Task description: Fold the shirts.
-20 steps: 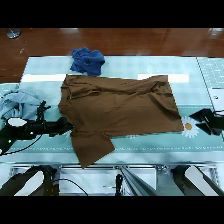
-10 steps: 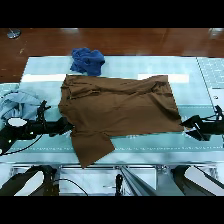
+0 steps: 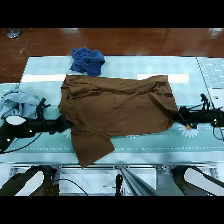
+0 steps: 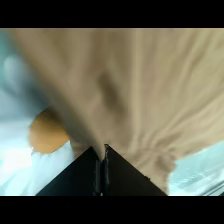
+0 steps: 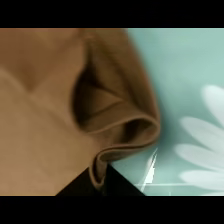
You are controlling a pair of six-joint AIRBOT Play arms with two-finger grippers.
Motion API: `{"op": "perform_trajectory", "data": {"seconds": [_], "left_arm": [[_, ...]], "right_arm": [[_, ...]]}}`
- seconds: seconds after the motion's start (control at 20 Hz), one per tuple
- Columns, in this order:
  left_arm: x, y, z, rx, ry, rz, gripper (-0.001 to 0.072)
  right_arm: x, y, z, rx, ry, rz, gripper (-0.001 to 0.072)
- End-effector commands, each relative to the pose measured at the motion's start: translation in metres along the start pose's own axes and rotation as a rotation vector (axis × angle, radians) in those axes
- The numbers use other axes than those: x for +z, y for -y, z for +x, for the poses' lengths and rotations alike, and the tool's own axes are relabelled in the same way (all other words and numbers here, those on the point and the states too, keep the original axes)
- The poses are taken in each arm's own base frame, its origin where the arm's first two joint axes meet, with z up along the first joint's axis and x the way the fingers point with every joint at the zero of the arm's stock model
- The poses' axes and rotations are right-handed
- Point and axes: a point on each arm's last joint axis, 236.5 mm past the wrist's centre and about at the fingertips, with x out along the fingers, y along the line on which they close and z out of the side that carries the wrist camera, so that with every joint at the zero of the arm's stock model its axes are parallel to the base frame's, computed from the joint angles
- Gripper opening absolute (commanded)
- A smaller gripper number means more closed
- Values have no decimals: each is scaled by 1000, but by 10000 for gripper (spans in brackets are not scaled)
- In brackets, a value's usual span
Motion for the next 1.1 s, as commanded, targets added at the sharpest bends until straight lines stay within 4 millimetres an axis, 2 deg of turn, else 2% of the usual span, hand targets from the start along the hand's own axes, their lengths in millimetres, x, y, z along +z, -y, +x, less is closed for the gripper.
{"op": "perform_trajectory", "data": {"seconds": [0.0, 0.05, 0.1, 0.15, 0.2, 0.25, 0.3, 0.35, 0.4, 0.45, 0.55, 0.65, 0.75, 0.85, 0.95, 1.05], "left_arm": [[47, 62, -36, -107, 120, 110, 22], [78, 102, -64, -171, 228, 168, 22], [110, 149, -105, -238, 360, 245, 22], [133, 192, -148, -276, 480, 337, 22], [147, 232, -192, -299, 591, 435, 22], [152, 271, -238, -314, 693, 539, 21], [149, 302, -279, -305, 781, 636, 21], [142, 324, -316, -268, 860, 712, 21], [132, 337, -347, -215, 927, 768, 21], [122, 345, -378, -147, 1007, 807, 21], [95, 356, -433, -54, 1158, 847, 21], [57, 362, -472, 22, 1279, 907, 21], [19, 357, -497, 104, 1364, 935, 21], [-14, 344, -516, 205, 1432, 944, 21], [-35, 321, -529, 341, 1463, 929, 21], [-41, 295, -538, 435, 1468, 851, 21]], "right_arm": [[30, -73, -43, 80, 78, -170, 26], [52, -113, -77, 109, 181, -251, 26], [69, -153, -115, 132, 287, -339, 26], [79, -194, -156, 153, 392, -429, 26], [84, -233, -204, 172, 512, -501, 26], [79, -268, -251, 201, 621, -564, 26], [67, -295, -293, 223, 713, -625, 26], [45, -318, -334, 236, 805, -696, 26], [24, -328, -368, 211, 891, -751, 26], [1, -331, -398, 162, 974, -787, 26], [-46, -323, -441, 63, 1106, -821, 26], [-88, -304, -467, -18, 1198, -809, 26], [-124, -285, -479, -81, 1249, -794, 26], [-150, -268, -483, -129, 1265, -778, 26], [-165, -246, -481, -194, 1253, -739, 26], [-167, -222, -475, -263, 1209, -675, 26]]}}
